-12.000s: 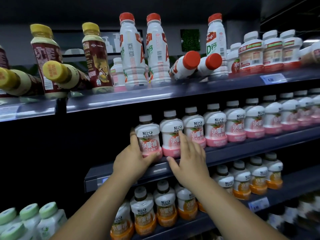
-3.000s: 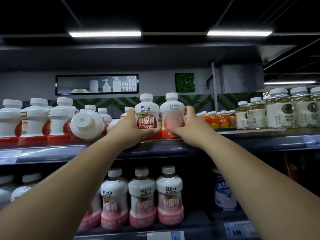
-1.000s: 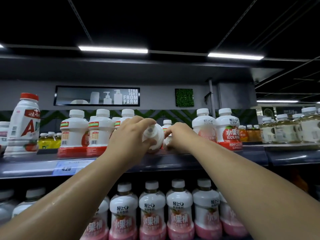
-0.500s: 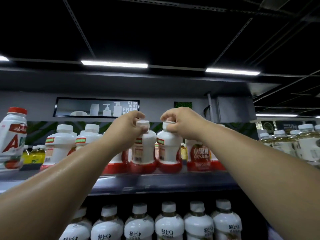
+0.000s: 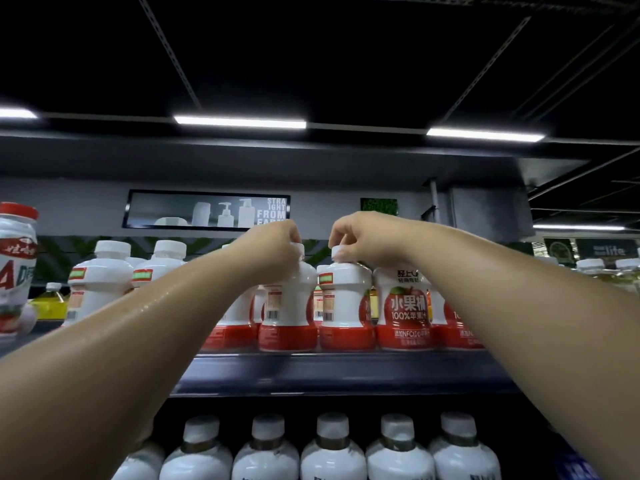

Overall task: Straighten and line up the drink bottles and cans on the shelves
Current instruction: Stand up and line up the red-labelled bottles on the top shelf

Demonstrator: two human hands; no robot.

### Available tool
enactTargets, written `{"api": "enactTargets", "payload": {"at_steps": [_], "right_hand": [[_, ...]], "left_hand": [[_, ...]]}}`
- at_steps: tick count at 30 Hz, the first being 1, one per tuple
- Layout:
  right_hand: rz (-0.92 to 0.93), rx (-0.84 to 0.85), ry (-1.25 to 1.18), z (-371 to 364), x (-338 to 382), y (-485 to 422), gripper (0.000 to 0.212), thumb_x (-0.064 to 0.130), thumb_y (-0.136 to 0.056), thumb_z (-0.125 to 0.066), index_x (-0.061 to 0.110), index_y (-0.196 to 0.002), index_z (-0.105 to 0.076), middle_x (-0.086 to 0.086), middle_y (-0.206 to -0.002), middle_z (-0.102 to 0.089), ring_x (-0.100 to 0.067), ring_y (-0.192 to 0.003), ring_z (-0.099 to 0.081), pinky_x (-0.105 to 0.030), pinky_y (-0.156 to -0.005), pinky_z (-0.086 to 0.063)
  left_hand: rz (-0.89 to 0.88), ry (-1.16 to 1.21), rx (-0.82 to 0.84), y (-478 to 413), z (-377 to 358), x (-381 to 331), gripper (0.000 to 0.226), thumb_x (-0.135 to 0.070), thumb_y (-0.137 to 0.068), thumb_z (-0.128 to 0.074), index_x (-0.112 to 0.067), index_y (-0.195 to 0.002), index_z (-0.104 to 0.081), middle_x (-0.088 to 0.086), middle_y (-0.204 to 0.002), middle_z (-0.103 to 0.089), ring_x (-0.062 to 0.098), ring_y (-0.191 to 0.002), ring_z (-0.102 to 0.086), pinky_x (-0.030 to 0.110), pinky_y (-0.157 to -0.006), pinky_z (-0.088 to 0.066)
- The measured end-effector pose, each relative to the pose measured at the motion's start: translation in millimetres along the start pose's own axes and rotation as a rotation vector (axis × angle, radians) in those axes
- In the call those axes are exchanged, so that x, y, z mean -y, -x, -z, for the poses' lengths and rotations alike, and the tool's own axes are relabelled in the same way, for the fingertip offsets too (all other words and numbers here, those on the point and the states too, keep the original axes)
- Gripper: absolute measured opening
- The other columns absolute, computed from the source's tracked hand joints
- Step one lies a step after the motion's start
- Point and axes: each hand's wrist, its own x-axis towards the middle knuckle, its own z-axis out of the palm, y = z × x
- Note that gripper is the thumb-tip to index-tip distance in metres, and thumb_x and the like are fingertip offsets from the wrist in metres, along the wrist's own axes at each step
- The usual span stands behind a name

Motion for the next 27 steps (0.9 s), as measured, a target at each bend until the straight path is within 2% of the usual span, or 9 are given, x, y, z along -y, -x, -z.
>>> {"api": "enactTargets", "payload": {"at_steps": [4,6,9,11,13,18,21,25,27], "right_hand": [[0.021,0.068,0.008,7,-1,-6,0.016,0.030,-0.093,-0.067,0.035,-0.108,-0.061,0.011,-0.108,-0.065,-0.011,-0.095,-0.064,-0.036,-0.086,-0.056],[0.019,0.062,0.013,7,-1,-7,0.018,0.041,-0.092,-0.067,0.033,-0.107,-0.063,0.010,-0.108,-0.065,-0.011,-0.095,-0.063,-0.035,-0.084,-0.055],[0.002,-0.018,0.104,2,1,-10,0.029,0.054,-0.091,-0.062,0.029,-0.106,-0.067,0.009,-0.102,-0.066,-0.012,-0.090,-0.064,-0.036,-0.082,-0.055],[-0.008,-0.020,0.097,0,1,-11,0.022,0.048,-0.092,-0.063,0.028,-0.101,-0.067,0.007,-0.099,-0.068,-0.014,-0.088,-0.066,-0.038,-0.080,-0.057],[-0.009,0.013,0.075,3,3,-10,0.014,0.041,-0.093,-0.064,0.028,-0.097,-0.065,0.005,-0.098,-0.068,-0.016,-0.087,-0.067,-0.036,-0.077,-0.058],[0.000,0.035,0.046,6,9,-7,0.003,0.030,-0.096,-0.063,0.026,-0.097,-0.063,0.005,-0.100,-0.066,-0.013,-0.090,-0.062,-0.025,-0.063,-0.045],[-0.021,0.040,0.014,7,10,-5,0.004,0.028,-0.096,-0.065,0.027,-0.100,-0.064,0.005,-0.102,-0.066,-0.015,-0.094,-0.063,-0.028,-0.072,-0.051],[-0.042,0.042,-0.121,10,6,1,0.007,0.025,-0.093,-0.069,0.030,-0.097,-0.065,0.007,-0.104,-0.069,-0.014,-0.098,-0.064,-0.034,-0.085,-0.053],[-0.067,0.034,-0.156,9,7,2,0.009,0.021,-0.091,-0.071,0.028,-0.094,-0.066,0.005,-0.106,-0.069,-0.016,-0.100,-0.064,-0.036,-0.086,-0.054]], "left_hand": [[-0.015,-0.071,0.016,-9,7,-2,0.019,-0.039,-0.090,-0.066,-0.023,-0.099,-0.061,-0.004,-0.087,-0.061,0.010,-0.075,-0.059,0.022,-0.053,-0.042],[-0.037,-0.085,0.040,-13,10,0,0.020,-0.039,-0.088,-0.070,-0.023,-0.098,-0.062,-0.004,-0.087,-0.064,0.010,-0.075,-0.061,0.021,-0.054,-0.044],[-0.045,0.079,0.154,-19,15,11,0.016,-0.032,-0.090,-0.070,-0.023,-0.102,-0.065,-0.001,-0.097,-0.071,0.016,-0.087,-0.068,0.032,-0.079,-0.057],[-0.044,0.161,0.223,-21,19,18,0.014,-0.028,-0.092,-0.068,-0.023,-0.106,-0.069,-0.001,-0.099,-0.073,0.018,-0.094,-0.069,0.039,-0.092,-0.056],[-0.059,0.149,0.242,-25,20,20,0.013,-0.026,-0.093,-0.068,-0.022,-0.104,-0.072,-0.001,-0.097,-0.075,0.018,-0.095,-0.070,0.040,-0.095,-0.054],[-0.057,0.229,0.276,-28,20,26,0.014,-0.018,-0.093,-0.066,-0.017,-0.106,-0.071,0.004,-0.101,-0.075,0.021,-0.096,-0.071,0.040,-0.094,-0.056],[-0.060,0.273,0.280,-28,21,29,0.015,-0.016,-0.093,-0.067,-0.016,-0.107,-0.071,0.007,-0.102,-0.074,0.022,-0.095,-0.071,0.039,-0.092,-0.057],[-0.098,0.193,0.203,-27,16,24,0.025,-0.045,-0.081,-0.075,-0.022,-0.092,-0.074,0.004,-0.089,-0.074,0.020,-0.084,-0.069,0.036,-0.080,-0.058],[-0.112,0.121,0.161,-25,15,19,0.027,-0.048,-0.078,-0.076,-0.023,-0.087,-0.073,0.000,-0.083,-0.073,0.017,-0.081,-0.069,0.031,-0.072,-0.056]]}}
